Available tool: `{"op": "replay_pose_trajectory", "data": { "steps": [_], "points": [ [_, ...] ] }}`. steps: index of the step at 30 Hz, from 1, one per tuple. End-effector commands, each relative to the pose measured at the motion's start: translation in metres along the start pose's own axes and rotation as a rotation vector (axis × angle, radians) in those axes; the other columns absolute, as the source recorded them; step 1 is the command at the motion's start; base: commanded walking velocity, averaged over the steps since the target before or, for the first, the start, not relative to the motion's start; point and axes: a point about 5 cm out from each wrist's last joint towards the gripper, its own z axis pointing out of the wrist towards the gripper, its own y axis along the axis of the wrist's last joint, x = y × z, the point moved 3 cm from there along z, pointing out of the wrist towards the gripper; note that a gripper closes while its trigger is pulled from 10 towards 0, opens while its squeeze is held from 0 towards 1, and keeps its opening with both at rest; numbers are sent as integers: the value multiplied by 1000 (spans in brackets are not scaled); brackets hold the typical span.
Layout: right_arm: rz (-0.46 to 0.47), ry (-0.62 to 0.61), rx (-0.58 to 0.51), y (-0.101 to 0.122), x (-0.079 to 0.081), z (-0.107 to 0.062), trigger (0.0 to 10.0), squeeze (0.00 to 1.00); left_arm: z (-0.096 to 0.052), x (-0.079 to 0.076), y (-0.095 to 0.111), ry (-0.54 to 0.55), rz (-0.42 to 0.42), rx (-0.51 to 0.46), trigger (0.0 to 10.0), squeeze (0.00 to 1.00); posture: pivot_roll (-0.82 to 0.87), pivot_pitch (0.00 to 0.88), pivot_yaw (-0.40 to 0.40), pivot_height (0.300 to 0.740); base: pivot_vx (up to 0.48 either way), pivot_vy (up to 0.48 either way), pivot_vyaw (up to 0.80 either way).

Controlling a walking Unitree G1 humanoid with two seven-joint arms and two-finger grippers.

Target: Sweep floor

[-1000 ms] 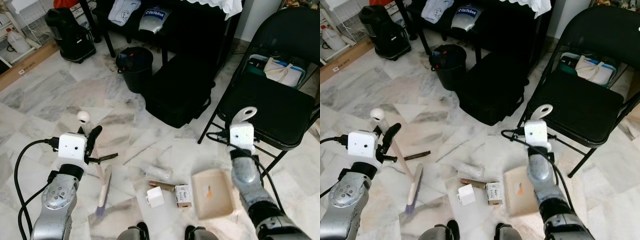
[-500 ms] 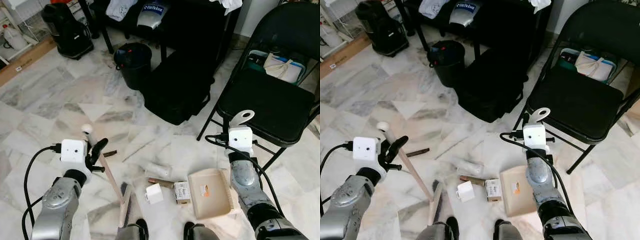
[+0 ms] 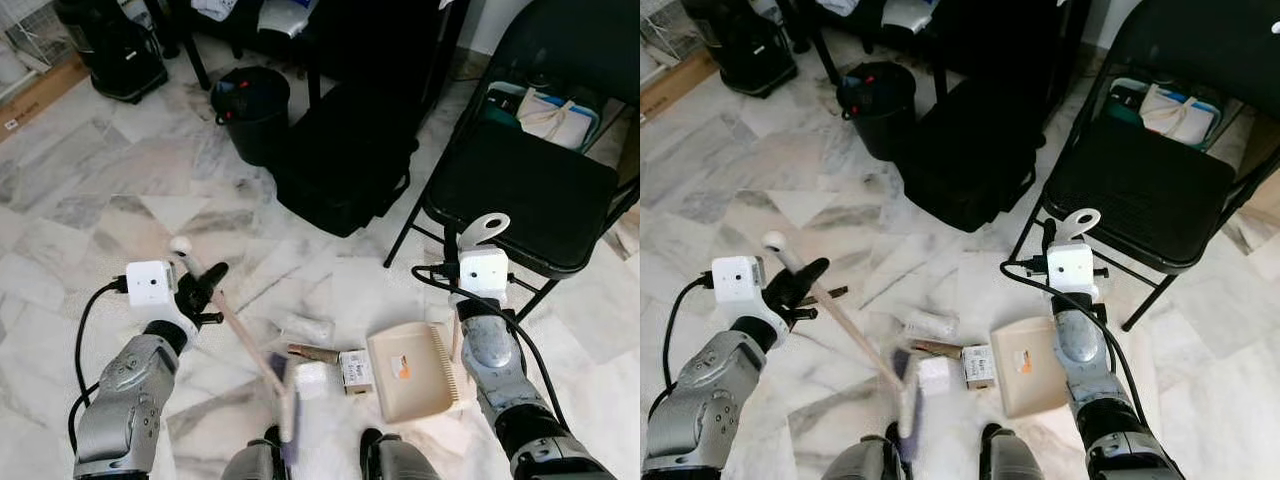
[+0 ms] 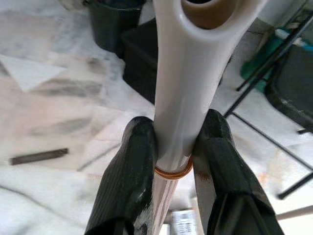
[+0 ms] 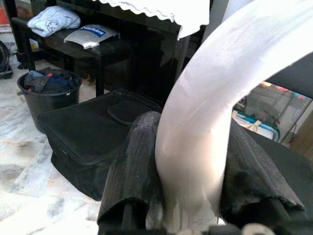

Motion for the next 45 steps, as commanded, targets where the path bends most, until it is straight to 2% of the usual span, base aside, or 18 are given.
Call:
{"op": "replay_pose_trajectory", "data": {
  "steps": [1, 11, 16, 17, 19, 20, 22, 25, 30, 37, 39, 41, 45],
  "points": [
    [6, 46, 85, -19, 10, -14, 10000, 0, -2, 0, -9, -9, -48, 42, 10000, 0, 24, 367, 58, 740, 0, 0, 0],
    [16, 64, 72, -15, 11, -14, 10000, 0, 7, -14, 0, -44, -106, 34, 10000, 0, 17, 385, 51, 740, 0, 0, 0],
    [28, 76, 60, -11, 12, -13, 10000, 0, 18, -38, 6, -132, -159, 28, 10000, 0, 15, 393, 47, 740, 0, 0, 0],
    [28, 76, 60, -11, 12, -13, 10000, 0, 18, -38, 6, -132, -159, 28, 10000, 0, 15, 393, 47, 740, 0, 0, 0],
    [36, 88, 55, -10, 15, -13, 10000, 0, 24, -59, 9, -215, -183, 41, 10000, 0, 11, 396, 46, 740, 0, 0, 0],
    [36, 88, 55, -10, 15, -13, 10000, 0, 24, -59, 9, -215, -183, 41, 10000, 0, 11, 396, 46, 740, 0, 0, 0],
    [39, 90, 57, -10, 16, -14, 10000, 0, 24, -77, 10, -283, -200, 49, 10000, 0, 11, 397, 46, 740, 0, 0, 0],
    [40, 93, 60, -11, 16, -14, 10000, 0, 23, -90, 12, -332, -228, 42, 10000, 0, 14, 399, 47, 740, 0, 0, 0],
    [41, 97, 62, -11, 18, -14, 10000, 0, 20, -93, 8, -341, -208, 55, 10000, 0, 16, 397, 47, 740, 0, 0, 0],
    [49, 93, 52, -7, 17, -11, 10000, 0, 14, -76, 3, -292, -103, 74, 10000, 0, 17, 374, 46, 740, 0, 0, 0],
    [67, 76, 49, -5, 15, -10, 10000, 0, 13, -70, 7, -272, -98, 58, 10000, 0, 20, 364, 47, 740, 0, 0, 0],
    [126, 24, 37, 1, 9, -5, 10000, 0, 10, -62, 21, -255, -95, 11, 10000, 0, 24, 342, 48, 740, 0, 0, 0],
    [151, 11, 10, 9, 9, -1, 10000, 0, 4, -60, 33, -275, -95, -28, 10000, 0, 33, 317, 48, 740, 0, 0, 0]
  ]
}}
